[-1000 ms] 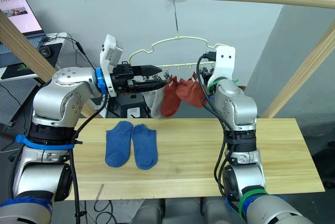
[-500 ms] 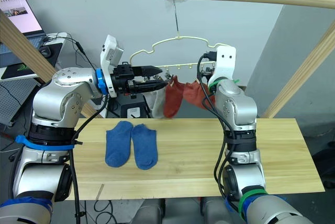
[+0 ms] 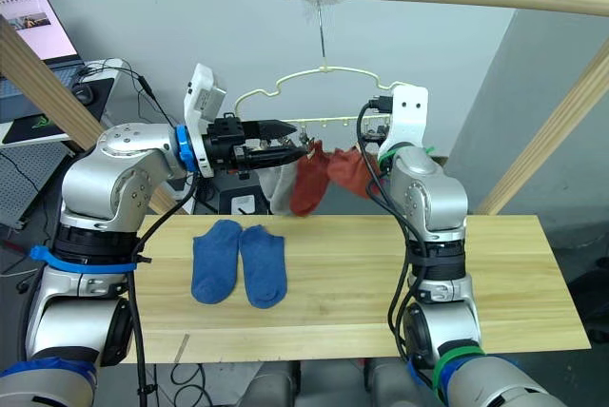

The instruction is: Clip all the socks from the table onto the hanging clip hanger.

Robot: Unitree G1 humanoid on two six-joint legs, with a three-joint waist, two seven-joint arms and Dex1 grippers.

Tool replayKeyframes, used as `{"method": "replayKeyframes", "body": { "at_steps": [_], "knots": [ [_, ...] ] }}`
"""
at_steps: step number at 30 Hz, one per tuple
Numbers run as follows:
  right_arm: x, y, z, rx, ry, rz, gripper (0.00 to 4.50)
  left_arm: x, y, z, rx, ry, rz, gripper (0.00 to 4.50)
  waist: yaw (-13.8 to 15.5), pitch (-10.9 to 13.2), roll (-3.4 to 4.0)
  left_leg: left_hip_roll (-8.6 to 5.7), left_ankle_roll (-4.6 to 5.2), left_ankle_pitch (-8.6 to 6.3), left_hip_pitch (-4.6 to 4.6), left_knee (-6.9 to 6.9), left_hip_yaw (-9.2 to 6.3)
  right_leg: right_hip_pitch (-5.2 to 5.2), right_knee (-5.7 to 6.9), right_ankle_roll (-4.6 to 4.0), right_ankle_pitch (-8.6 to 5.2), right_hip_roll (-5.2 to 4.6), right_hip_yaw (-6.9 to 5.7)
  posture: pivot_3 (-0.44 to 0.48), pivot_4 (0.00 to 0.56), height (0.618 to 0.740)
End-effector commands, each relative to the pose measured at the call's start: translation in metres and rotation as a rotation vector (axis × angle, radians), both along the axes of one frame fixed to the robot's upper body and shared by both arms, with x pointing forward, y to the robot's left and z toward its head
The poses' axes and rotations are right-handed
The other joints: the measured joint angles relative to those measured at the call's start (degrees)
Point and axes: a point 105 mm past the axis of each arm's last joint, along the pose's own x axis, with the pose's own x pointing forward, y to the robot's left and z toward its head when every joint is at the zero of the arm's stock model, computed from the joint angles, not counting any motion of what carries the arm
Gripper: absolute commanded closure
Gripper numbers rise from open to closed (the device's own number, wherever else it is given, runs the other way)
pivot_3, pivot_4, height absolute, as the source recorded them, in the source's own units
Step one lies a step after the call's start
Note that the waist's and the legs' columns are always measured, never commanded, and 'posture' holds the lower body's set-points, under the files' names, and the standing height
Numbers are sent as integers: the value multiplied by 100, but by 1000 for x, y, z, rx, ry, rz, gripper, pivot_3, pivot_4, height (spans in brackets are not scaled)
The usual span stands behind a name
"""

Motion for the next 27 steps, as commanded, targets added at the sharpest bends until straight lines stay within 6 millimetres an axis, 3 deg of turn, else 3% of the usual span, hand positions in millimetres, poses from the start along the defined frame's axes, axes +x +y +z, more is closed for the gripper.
{"method": "replayKeyframes", "body": {
  "at_steps": [1,4,8,20,27],
  "knots": [
    [-3,-2,10,12,-40,-3,4093,-5,-3,13,-19,-56,-18,1855,0,0,0,0,0,0,0,0,0,0,0,0,0,0,0,88,174,740],
    [-3,-2,10,7,-39,-3,4093,-5,-3,14,-19,-58,-18,1855,0,0,0,0,0,0,0,0,0,0,0,0,0,0,0,88,174,740],
    [-2,-5,10,-7,-37,-23,2796,-4,-2,14,-20,-60,-15,1855,1,0,0,0,0,0,0,0,0,0,0,0,0,0,0,93,167,740],
    [-2,-7,11,-5,-41,-30,2796,-4,-3,14,-23,-60,-18,1855,-2,0,0,0,0,0,0,0,0,0,0,0,0,0,0,90,164,740],
    [-1,3,15,16,-45,2,2796,-4,-2,13,-21,-62,-10,1855,-2,0,0,0,0,0,0,0,0,0,0,0,0,0,0,97,164,740]
  ]
}}
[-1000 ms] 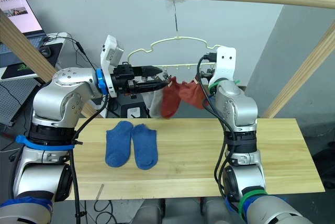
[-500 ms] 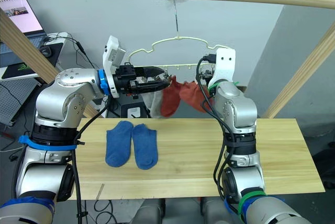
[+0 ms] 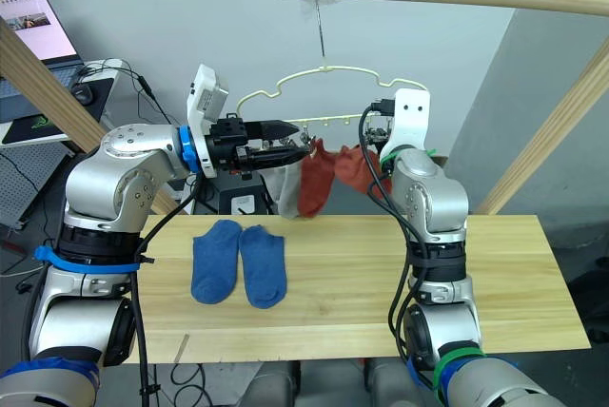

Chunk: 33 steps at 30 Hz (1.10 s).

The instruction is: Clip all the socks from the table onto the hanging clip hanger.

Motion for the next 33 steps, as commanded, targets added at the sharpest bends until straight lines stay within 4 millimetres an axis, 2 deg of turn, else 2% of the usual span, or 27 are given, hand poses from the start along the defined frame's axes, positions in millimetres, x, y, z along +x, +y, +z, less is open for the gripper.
{"method": "replayKeyframes", "body": {
  "at_steps": [1,29,32,33],
  "knots": [
    [0,6,17,17,-53,17,2796,-4,0,13,-16,-62,-8,1855,0,0,0,0,0,0,0,0,0,0,0,0,0,0,0,100,164,740],
    [7,10,28,8,-88,31,2796,-4,2,10,-8,-61,8,1855,4,0,0,0,0,0,0,0,0,0,0,0,0,0,0,110,170,740],
    [7,9,27,4,-87,27,3339,-5,2,10,-6,-61,8,1855,4,0,0,0,0,0,0,0,0,0,0,0,0,0,0,108,170,740],
    [7,9,27,4,-86,27,3664,-5,2,10,-6,-60,8,1855,4,0,0,0,0,0,0,0,0,0,0,0,0,0,0,108,170,740]
  ]
}}
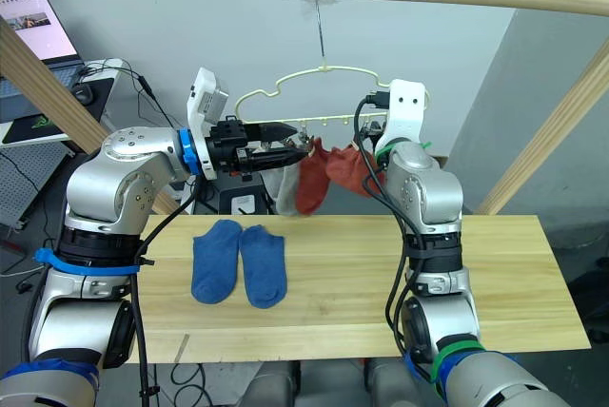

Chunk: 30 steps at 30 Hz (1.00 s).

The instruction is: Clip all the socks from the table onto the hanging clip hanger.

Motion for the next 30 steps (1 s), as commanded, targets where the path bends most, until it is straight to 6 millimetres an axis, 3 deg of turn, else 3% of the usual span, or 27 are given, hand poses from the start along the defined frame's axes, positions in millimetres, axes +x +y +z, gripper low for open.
{"method": "replayKeyframes", "body": {
  "at_steps": [1,4,13,17,24,30],
  "knots": [
    [-2,3,20,7,-69,10,3938,-6,0,13,-3,-67,-10,1855,0,0,0,0,0,0,0,0,0,0,0,0,0,0,0,107,171,740],
    [-2,2,19,7,-68,6,4469,-6,0,11,3,-62,-8,1855,1,0,0,0,0,0,0,0,0,0,0,0,0,0,0,104,172,740],
    [-2,-1,19,4,-69,-6,4468,-8,7,-15,74,-1,24,1855,0,0,0,0,0,0,0,-1,0,0,0,0,0,0,0,107,178,740],
    [-4,-2,20,5,-70,-8,4468,-6,19,-55,180,76,95,1690,-2,0,0,0,0,0,1,-1,0,0,0,0,0,0,1,104,180,740],
    [-9,0,19,6,-67,-3,4468,8,46,-111,296,104,288,24,3,1,1,1,1,0,2,-1,1,-2,1,0,0,0,1,96,185,740],
    [-11,0,19,7,-65,1,4468,25,64,-159,434,160,435,24,5,1,1,0,1,0,2,-1,2,-2,0,0,0,0,2,82,189,740]
  ]
}}
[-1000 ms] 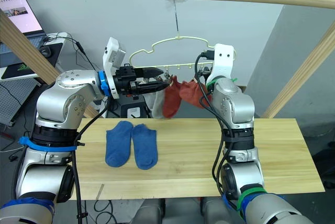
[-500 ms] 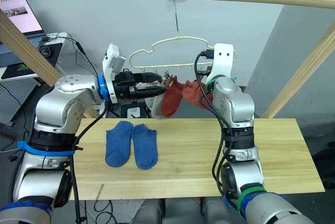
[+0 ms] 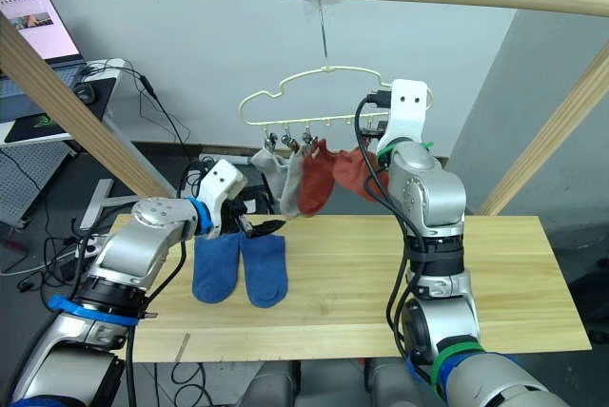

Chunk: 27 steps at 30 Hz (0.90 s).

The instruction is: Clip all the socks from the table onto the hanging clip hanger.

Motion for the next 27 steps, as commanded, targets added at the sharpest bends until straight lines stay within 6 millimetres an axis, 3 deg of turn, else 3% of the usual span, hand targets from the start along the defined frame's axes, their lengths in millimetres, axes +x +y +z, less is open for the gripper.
{"method": "replayKeyframes", "body": {
  "at_steps": [1,5,14,27],
  "knots": [
    [-6,2,16,10,-61,7,4468,10,-1,-14,36,-4,49,24,1,0,0,0,0,0,0,0,0,0,0,0,0,0,0,82,189,740],
    [-7,1,17,9,-61,6,4468,18,3,-39,85,42,108,24,0,0,0,-1,0,0,-1,0,0,0,0,0,0,0,-1,75,188,740],
    [-10,-1,16,8,-58,-1,4468,25,13,-61,154,84,167,24,-8,0,0,-1,0,0,-2,0,-1,-1,1,0,0,0,-3,47,189,740],
    [-13,-4,15,10,-52,-14,4468,-1,28,-90,259,203,137,24,-39,-1,0,0,0,0,4,0,0,2,5,0,0,0,0,32,196,740]
  ]
}}
